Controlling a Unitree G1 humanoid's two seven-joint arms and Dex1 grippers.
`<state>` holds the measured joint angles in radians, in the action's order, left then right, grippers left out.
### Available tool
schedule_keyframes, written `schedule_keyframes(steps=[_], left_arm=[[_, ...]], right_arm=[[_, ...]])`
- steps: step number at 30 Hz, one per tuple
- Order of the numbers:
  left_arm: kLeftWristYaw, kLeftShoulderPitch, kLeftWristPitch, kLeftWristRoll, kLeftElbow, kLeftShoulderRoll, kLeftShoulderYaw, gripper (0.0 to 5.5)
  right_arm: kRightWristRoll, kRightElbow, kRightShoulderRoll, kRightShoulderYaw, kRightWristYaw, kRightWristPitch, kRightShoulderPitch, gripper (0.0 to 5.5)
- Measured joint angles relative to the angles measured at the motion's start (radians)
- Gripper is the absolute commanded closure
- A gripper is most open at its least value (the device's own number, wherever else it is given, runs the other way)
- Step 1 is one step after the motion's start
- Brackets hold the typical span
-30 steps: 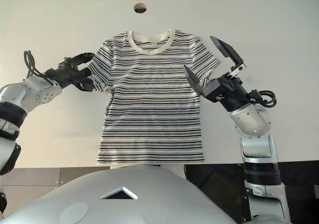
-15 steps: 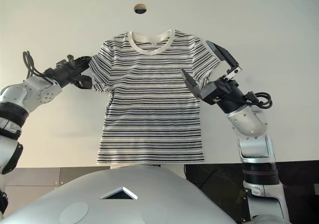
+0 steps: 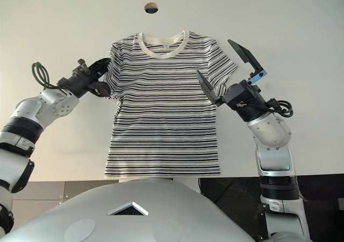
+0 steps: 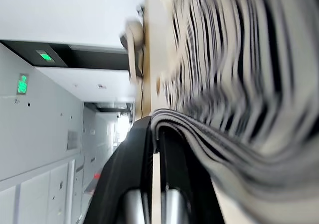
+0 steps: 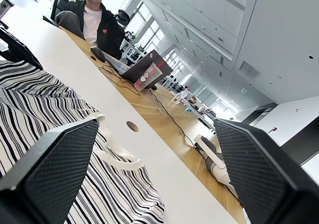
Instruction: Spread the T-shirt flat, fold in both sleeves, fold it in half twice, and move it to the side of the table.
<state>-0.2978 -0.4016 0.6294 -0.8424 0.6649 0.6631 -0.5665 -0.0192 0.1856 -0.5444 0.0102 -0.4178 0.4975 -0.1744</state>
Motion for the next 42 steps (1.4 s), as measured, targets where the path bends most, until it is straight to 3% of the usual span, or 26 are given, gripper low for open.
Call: schedule_keyframes(steps=[12,23,28,30,33,36,42], left_arm=[[-0.040,-0.077,-0.026,-0.054,0.025,-0.125,-0.011,5.39],[-0.018,-0.130,-0.060,-0.044,0.068,-0.181,-0.019,3.66],[0.028,-0.091,-0.034,0.059,-0.046,-0.180,0.042,2.88],[0.037,-0.058,-0.031,0.130,-0.122,-0.183,0.095,2.82],[0.062,-0.019,-0.031,0.301,-0.251,-0.193,0.210,2.82],[0.086,0.035,-0.041,0.389,-0.358,-0.205,0.275,2.82],[0.090,0.113,-0.075,0.373,-0.399,-0.206,0.326,2.82]], right_arm=[[-0.010,-0.046,0.024,0.002,-0.003,0.012,-0.004,1.27],[-0.075,-0.120,0.054,0.008,0.034,0.029,0.030,1.27],[-0.341,-0.280,0.018,-0.033,0.238,0.029,0.172,1.27],[-0.455,-0.388,-0.017,-0.039,0.349,0.023,0.262,1.27],[-0.643,-0.649,-0.124,0.009,0.502,-0.033,0.475,1.27],[-0.785,-0.949,-0.172,0.135,0.550,-0.076,0.652,1.27],[-0.900,-1.280,-0.173,0.363,0.545,-0.020,0.768,1.27]])
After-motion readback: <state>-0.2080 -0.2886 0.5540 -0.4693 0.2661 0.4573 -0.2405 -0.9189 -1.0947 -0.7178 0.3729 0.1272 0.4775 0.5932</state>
